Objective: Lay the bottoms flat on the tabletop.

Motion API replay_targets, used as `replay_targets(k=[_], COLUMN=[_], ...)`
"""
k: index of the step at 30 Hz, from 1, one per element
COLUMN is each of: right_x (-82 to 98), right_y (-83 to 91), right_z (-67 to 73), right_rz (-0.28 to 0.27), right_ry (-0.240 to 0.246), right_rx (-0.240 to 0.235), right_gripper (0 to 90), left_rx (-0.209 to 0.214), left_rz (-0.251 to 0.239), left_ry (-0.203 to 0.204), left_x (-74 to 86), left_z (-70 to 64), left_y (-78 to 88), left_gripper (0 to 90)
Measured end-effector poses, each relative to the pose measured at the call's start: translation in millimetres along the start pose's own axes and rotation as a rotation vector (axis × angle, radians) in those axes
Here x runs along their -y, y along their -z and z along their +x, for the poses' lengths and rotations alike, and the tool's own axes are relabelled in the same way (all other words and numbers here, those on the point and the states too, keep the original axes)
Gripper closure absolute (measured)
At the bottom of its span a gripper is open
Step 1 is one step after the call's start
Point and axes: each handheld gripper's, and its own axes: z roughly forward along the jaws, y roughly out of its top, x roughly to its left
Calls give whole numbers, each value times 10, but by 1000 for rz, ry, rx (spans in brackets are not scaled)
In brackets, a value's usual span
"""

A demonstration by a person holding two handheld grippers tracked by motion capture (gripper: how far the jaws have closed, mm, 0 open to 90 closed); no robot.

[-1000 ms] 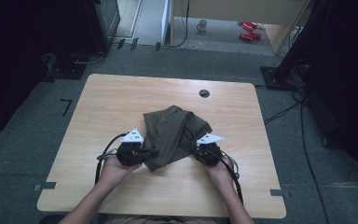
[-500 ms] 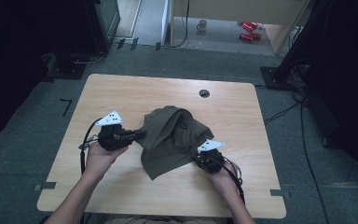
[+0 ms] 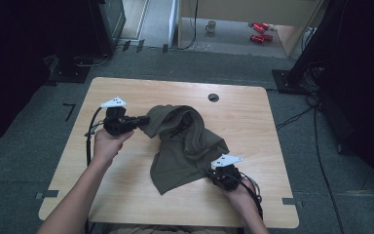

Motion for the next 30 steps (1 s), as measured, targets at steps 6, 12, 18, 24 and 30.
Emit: replay_targets(k=[6,12,18,24,30], right_x=[-7,-8,-19,-60,-129], right_y=[-9,-10,-17,20,65], right_z=[-14,-14,-16,1,34], right_rz=[-2,-2,-3,-40,-131], right_ry=[-4,-1,-1,1,23], right_rx=[-8,-9,-17,-29,-5], right_gripper=[842,838,809,763,694], left_rx=[-4,-98,-128,-89,-85], left_rz=[-8,0,-11,-21,-19], left_ry=[24,10,-76,-83,-110], left_x=[-123,-130,-105,-51,95], left_z=[194,314,222,113,-17], left_y=[-145,-188,-97,-20,24], left_gripper=[873,758,666,650,640])
